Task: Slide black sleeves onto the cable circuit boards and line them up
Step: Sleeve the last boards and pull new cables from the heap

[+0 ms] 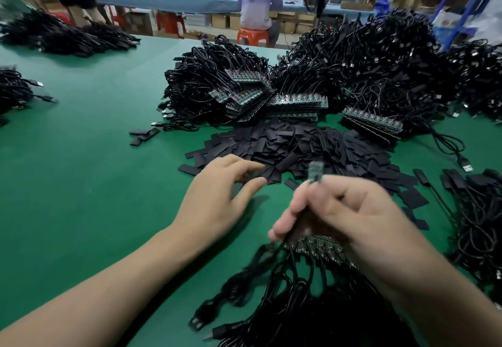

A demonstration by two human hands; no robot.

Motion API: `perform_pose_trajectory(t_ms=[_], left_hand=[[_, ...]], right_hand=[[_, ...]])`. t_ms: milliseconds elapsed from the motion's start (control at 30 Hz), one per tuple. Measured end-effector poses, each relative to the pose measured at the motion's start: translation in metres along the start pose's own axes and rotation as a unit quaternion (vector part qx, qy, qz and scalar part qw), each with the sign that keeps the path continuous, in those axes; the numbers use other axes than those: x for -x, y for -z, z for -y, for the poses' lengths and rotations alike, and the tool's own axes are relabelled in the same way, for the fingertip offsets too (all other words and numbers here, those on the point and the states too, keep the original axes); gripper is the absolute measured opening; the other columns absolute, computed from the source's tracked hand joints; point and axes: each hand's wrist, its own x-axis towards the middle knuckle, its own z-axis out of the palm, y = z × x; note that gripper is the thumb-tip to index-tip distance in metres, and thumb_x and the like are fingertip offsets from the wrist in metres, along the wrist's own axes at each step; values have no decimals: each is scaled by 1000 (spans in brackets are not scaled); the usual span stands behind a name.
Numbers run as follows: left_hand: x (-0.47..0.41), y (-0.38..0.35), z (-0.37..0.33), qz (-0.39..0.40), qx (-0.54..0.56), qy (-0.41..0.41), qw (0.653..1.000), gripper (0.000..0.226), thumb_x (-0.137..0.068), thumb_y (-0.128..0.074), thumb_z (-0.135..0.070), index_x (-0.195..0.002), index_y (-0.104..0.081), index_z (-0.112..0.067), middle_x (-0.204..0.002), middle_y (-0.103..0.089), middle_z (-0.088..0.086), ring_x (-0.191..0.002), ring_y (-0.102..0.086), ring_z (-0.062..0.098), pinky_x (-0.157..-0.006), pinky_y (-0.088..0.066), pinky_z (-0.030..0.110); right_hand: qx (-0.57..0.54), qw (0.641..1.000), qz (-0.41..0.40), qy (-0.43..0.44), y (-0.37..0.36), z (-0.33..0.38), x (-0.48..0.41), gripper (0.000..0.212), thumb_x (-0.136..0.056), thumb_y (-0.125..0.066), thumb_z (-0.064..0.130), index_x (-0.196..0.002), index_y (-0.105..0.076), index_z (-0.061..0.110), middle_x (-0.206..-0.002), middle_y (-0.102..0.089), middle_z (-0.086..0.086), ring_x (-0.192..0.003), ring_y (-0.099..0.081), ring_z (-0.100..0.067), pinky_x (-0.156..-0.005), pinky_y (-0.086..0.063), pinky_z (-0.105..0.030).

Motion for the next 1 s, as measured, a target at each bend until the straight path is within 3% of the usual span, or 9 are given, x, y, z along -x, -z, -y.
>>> perform_pose_trajectory(t_ms=[100, 167, 233, 300, 367, 433, 567, 833, 1000], left_hand=[[-5, -3, 10, 28, -116, 10, 993, 40, -97, -61, -45, -133, -67, -27, -122, -64, -10, -115, -54, 16, -97, -47, 35], [-7, -4, 12, 35, -136, 7, 990, 38, -97, -60, -47, -128, -70, -28, -122, -64, -12, -115, -54, 15, -95, -48, 33], [-8, -4, 13, 26, -147, 1, 989, 29, -96, -62, -48, -114, -75, -31, -116, -65, -14, -111, -55, 14, -88, -48, 31], [-9, -3, 11, 15, -157, 9, 987, 22, -93, -65, -49, -104, -77, -33, -109, -64, -15, -106, -57, 13, -81, -46, 29], [-9, -3, 11, 8, -160, 19, 987, 23, -91, -67, -53, -98, -77, -34, -104, -63, -15, -103, -57, 12, -78, -44, 28], [-9, -3, 11, 13, -158, 36, 987, 27, -89, -67, -58, -99, -76, -35, -102, -61, -15, -102, -57, 11, -76, -43, 27], [-10, -4, 11, 12, -148, 47, 988, 28, -86, -70, -57, -101, -77, -35, -99, -60, -15, -99, -56, 10, -76, -44, 27], [-10, -5, 6, 9, -35, 40, 999, 8, -84, -78, -30, -84, -71, -33, -87, -62, -16, -83, -56, 6, -77, -48, 29], [0, 3, -11, 64, 164, -2, 984, 15, -87, -78, -16, -84, -69, -28, -75, -69, -10, -71, -64, 9, -70, -50, 22]], right_hand=[[-160, 987, -7, 24, 15, 22, 3, 24, -87, -64, 47, -81, -74, 25, -60, -65, 4, -49, -64, -10, -50, -54, -23], [-312, 949, 53, -10, 35, 41, 3, 29, -99, -59, 37, -99, -68, 9, -60, -57, -3, -40, -47, -13, -41, -46, -23], [-347, 934, 28, -81, 55, 67, 6, 35, -107, -53, 29, -109, -58, -5, -61, -43, -16, -42, -34, -18, -44, -44, -29], [-267, 955, 18, -131, 70, 55, 10, 49, -84, -81, 48, -98, -69, 3, -50, -39, -3, -35, -23, -11, -38, -43, -20], [28, 982, -32, -186, 71, 50, 15, 54, -65, -87, 62, -89, -77, 15, -46, -35, 4, -26, -17, -7, -37, -29, -9], [162, 963, -12, -215, 62, 41, 15, 42, -75, -74, 64, -88, -79, 24, -48, -39, 2, -29, -25, -10, -36, -22, -11], [373, 909, 1, -184, 44, 12, 8, 34, -84, -45, 66, -90, -75, 50, -51, -40, 8, -43, -33, -6, -46, -28, -23], [347, 923, -115, -122, 32, -27, 4, 26, -91, -55, 53, -85, -74, 36, -50, -42, 11, -47, -35, -3, -55, -29, -30], [293, 936, -183, -71, 29, -34, 5, 23, -93, -65, 46, -84, -70, 25, -53, -44, 11, -50, -37, 0, -50, -31, -16]])
